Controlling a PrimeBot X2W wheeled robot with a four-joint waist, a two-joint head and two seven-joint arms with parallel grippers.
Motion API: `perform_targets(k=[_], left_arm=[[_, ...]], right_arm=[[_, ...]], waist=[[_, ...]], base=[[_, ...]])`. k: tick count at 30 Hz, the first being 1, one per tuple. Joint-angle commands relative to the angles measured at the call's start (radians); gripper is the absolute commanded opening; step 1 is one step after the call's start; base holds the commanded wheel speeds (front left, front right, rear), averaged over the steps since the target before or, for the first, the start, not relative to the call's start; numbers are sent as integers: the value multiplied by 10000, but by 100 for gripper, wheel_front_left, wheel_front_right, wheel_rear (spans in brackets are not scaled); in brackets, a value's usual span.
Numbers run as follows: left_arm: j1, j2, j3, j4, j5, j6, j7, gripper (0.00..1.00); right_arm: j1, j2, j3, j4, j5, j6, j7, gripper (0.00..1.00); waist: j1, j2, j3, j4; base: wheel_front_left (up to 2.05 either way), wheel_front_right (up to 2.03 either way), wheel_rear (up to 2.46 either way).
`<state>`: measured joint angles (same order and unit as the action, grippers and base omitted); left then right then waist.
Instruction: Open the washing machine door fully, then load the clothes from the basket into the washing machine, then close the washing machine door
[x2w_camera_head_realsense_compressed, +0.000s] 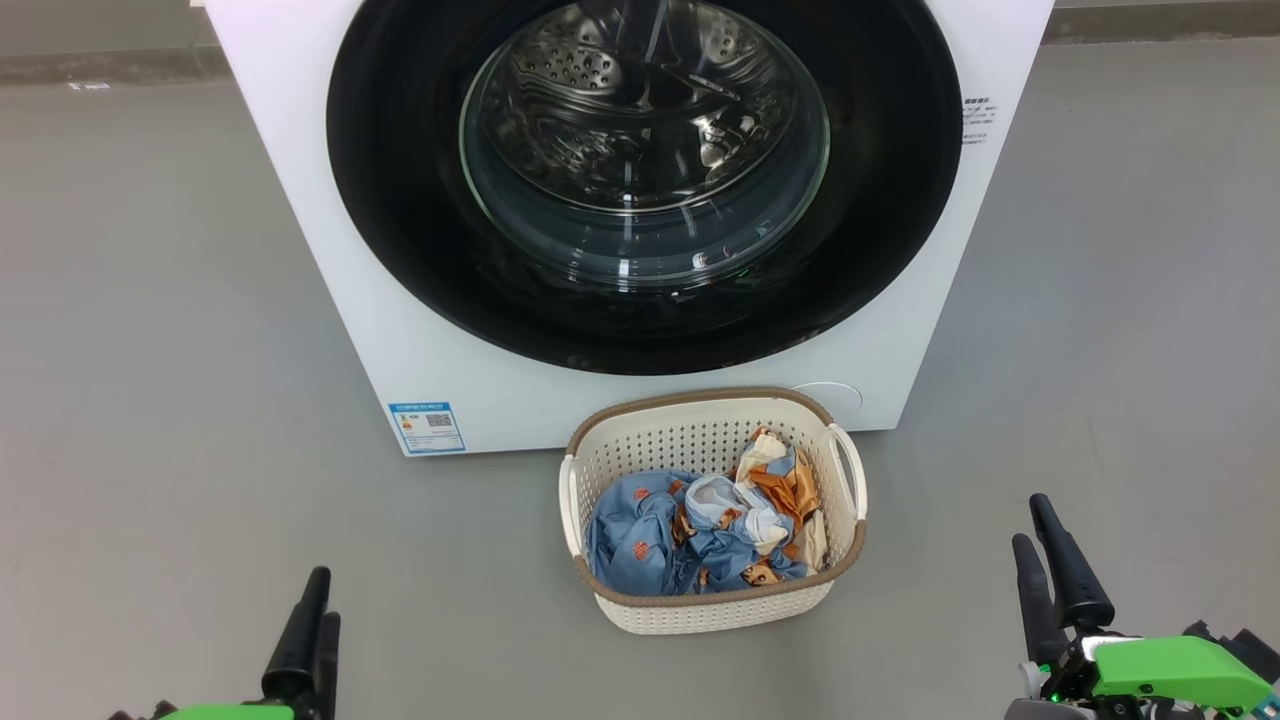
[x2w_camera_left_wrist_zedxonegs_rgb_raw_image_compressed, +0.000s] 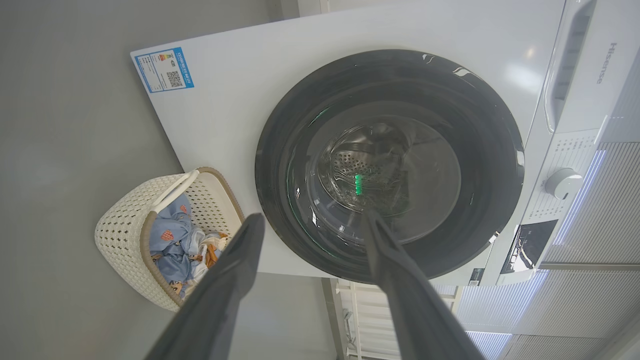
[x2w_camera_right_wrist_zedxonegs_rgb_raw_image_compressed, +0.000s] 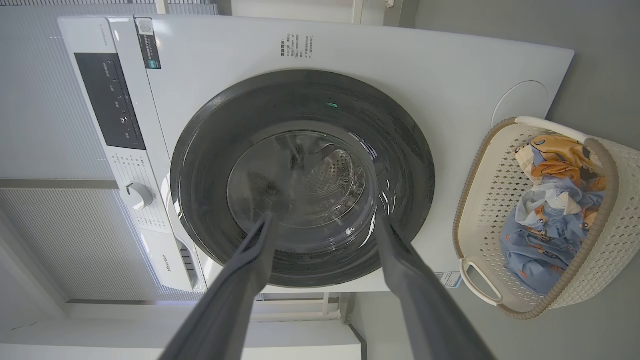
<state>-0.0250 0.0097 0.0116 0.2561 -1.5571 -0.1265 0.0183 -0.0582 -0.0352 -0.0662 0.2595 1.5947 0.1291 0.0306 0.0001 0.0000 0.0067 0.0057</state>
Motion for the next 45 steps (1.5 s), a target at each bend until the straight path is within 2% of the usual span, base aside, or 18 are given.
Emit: perform_targets(k=[1,9,24,38,45], left_arm=[[-391,194,36,-376,283,-18,-101,100],[-431,209,94,-439,1477,-20,-337,100],[-459,217,-90,-548,3674,-24,-748,100],[-563,256,-61,-336,6646,77,-1161,100],[-597,273,-203,-490,7675,117,-1366,100]], right_arm=[[-391,-170,218,-359,-232,4,-151,100],[-513,-436,704,-463,-1014,5,-472,100],[-663,-384,922,-682,-3300,7,-884,100],[-820,-537,1239,-692,-6008,9,-1294,100],[-869,-488,1202,-656,-7536,10,-1498,100]], waist=[[-1,0,-3,5],[-1,0,-9,15],[-1,0,2,21],[-1,0,27,36],[-1,0,33,63]], base=[[0,0,0],[0,0,0],[0,0,0],[0,0,0],[0,0,0]])
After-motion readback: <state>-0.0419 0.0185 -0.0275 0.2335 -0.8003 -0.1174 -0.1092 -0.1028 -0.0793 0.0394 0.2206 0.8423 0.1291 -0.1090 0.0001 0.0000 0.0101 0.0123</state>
